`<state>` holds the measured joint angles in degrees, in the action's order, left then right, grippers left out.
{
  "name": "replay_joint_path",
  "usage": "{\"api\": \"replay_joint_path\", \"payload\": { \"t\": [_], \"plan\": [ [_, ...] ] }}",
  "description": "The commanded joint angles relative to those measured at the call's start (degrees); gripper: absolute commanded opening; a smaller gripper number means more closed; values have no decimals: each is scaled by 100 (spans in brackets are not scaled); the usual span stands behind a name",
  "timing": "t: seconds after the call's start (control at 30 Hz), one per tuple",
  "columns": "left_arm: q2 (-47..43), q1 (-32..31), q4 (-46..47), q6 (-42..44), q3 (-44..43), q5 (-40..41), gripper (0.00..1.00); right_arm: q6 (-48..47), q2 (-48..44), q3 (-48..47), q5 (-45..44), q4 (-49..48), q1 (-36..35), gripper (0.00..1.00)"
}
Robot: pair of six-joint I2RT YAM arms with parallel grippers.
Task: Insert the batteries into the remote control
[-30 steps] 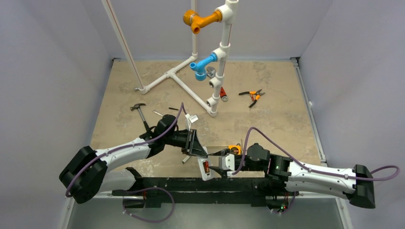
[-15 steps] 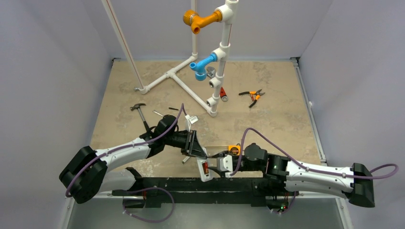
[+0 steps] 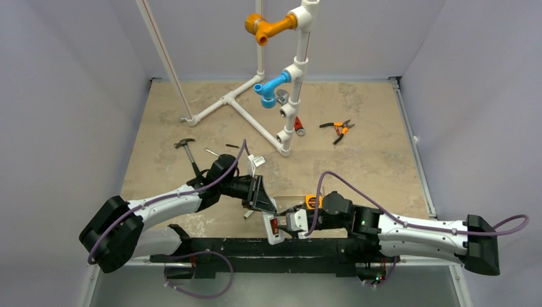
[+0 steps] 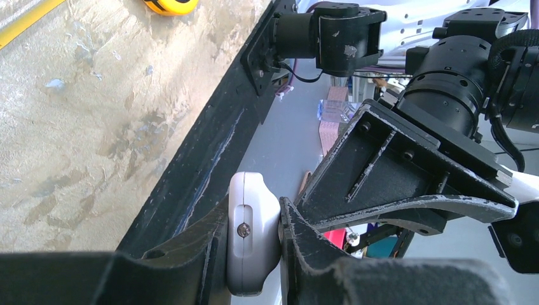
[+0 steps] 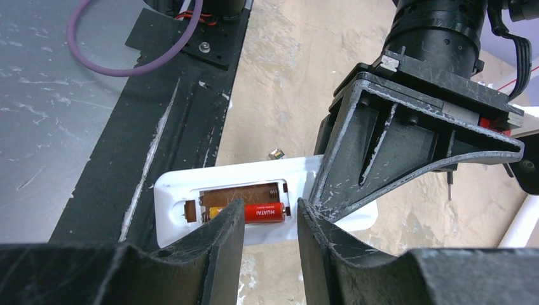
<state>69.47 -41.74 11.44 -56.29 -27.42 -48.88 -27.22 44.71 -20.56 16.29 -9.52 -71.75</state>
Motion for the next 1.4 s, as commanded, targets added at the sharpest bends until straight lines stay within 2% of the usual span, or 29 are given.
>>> {"api": "replay_joint_path", "payload": {
  "t": [0.0,0.43,0.77,1.37],
  "plan": [
    [-4,17,130,109,-168,-137,0,-40,65,-247,196,-361,-32,34],
    [33,19,22,175,-224,-147,0,-86,126,-291,321,-116,-32,24],
    [-81,17,-19,172,-194,-123,0,-69,319,-457,570,200,-32,11],
    [-284,16,-162,176,-231,-86,0,21,532,-390,668,310,-33,9]
  ]
}}
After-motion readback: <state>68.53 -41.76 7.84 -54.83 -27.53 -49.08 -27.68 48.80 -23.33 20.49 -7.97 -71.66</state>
